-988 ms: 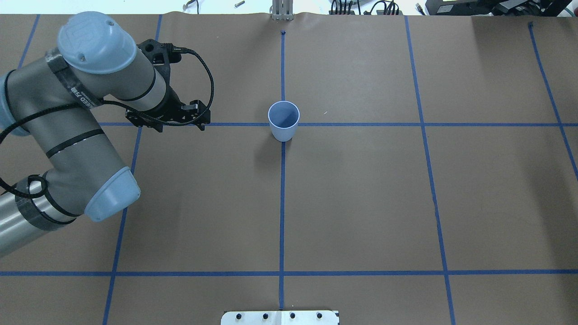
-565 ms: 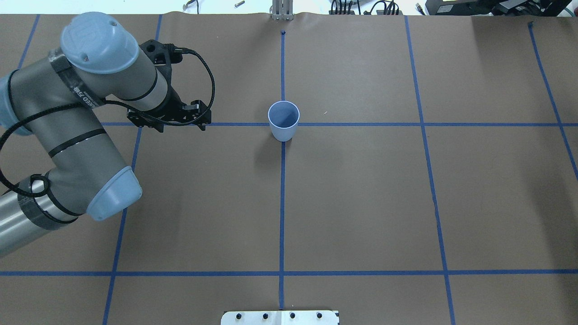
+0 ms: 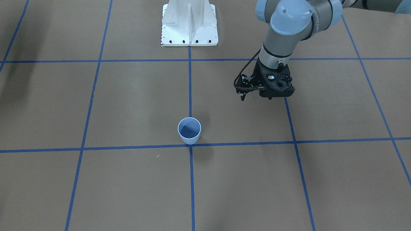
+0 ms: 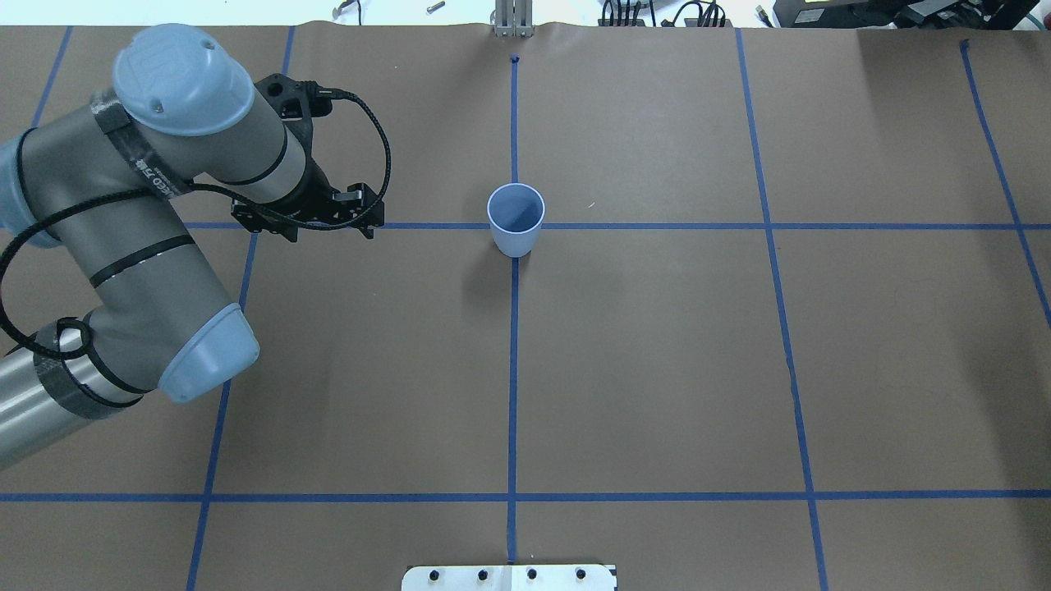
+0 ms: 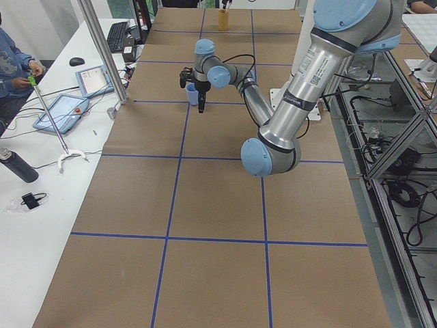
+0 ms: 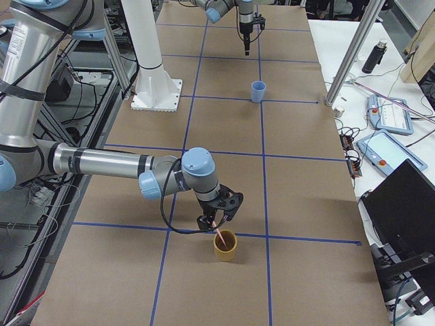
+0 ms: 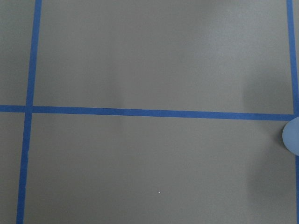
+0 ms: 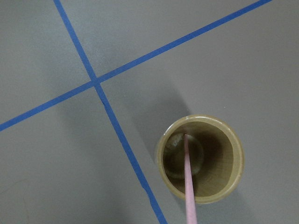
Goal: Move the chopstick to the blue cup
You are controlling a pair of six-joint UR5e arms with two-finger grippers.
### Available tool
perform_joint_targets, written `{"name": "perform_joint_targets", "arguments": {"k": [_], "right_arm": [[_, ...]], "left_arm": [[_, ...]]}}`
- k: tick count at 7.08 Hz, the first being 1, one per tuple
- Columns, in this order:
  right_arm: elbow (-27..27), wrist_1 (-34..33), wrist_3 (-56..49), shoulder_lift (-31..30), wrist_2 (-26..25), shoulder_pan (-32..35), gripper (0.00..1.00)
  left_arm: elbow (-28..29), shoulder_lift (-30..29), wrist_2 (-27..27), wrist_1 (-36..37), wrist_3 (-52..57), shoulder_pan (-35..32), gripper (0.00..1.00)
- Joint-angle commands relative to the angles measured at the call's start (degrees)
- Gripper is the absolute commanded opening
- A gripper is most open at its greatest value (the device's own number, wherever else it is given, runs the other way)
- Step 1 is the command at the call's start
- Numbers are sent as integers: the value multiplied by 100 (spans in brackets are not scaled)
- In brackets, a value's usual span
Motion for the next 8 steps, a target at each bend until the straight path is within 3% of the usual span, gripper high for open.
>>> {"name": "perform_joint_targets", "arguments": {"k": [1,3,4,5,6,8], "right_arm": [[1,33,-7,-58,-39,-8,41],[27,77,2,-102,-30,-8,35],[36,77,2,-102,-30,-8,26],[36,77,2,-111,-21,-8,25],[62,77,-7,-137,-21,1,18],[98,77,-33,-138,-30,9,13]], "left_arm": [[1,1,0,0,-144,11,98],[62,-43,0,0,-198,11,98],[62,-34,0,0,-198,11,98],[62,-34,0,0,-198,11,98],[62,-34,0,0,-198,11,98],[62,-43,9,0,-207,11,98]]}}
